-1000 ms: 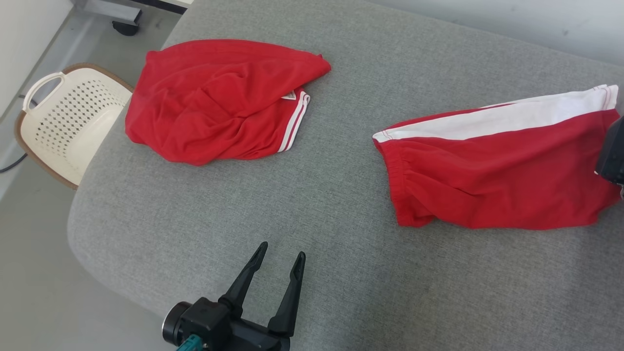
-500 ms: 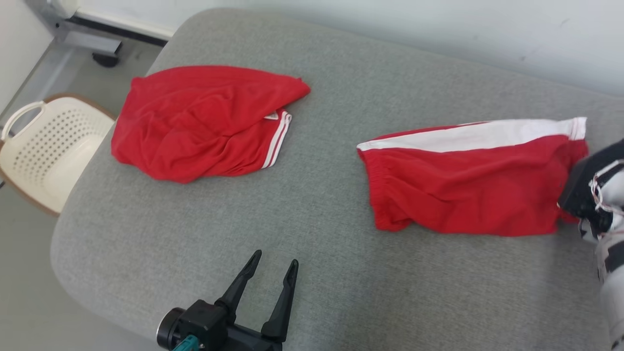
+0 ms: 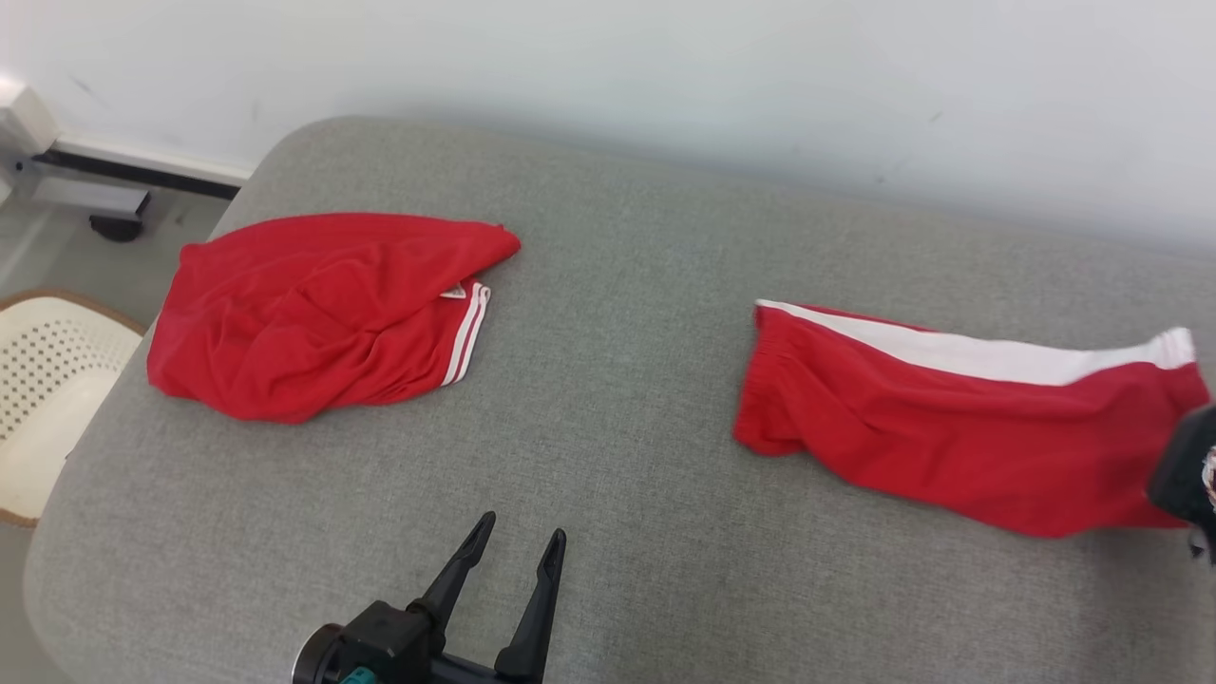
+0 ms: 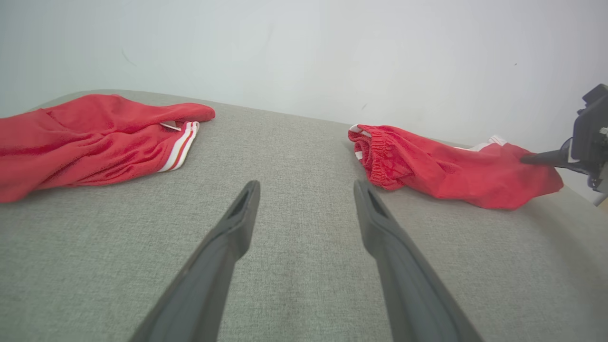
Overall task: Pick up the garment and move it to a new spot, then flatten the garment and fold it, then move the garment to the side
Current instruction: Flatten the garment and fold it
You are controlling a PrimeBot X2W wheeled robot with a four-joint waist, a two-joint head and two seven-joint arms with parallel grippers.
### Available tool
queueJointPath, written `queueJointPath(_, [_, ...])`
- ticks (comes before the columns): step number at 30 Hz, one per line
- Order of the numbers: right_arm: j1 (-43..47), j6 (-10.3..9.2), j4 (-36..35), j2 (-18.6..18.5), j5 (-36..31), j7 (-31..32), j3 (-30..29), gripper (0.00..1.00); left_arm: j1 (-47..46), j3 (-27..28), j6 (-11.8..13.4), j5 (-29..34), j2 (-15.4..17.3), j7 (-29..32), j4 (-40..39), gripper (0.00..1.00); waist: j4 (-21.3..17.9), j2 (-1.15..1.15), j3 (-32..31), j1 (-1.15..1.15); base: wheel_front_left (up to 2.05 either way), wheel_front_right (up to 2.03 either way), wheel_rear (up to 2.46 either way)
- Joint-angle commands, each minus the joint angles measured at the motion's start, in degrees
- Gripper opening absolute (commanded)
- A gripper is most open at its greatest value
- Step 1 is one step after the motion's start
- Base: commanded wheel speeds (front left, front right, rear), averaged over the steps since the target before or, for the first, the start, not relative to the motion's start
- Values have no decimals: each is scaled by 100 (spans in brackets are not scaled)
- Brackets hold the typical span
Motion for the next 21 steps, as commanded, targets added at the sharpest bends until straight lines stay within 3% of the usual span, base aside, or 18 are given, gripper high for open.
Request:
queueJointPath(1, [168, 3, -164, -55, -174, -27, -163, 0, 81, -7, 28, -79, 35, 32, -21, 100, -113, 0, -141, 0, 0, 0, 0])
queueJointPath(10, [416, 3, -899, 382, -855, 35, -636, 0, 141, -14, 70, -94, 95, 90, -58, 100, -163, 0, -297, 0, 0, 0, 0])
queueJointPath(21, [164, 3, -1507, 1207, -411, 441, 213, 0, 231, -43, 122, -176, 141, 128, -91, 100, -268, 0, -510, 0, 0, 0, 0])
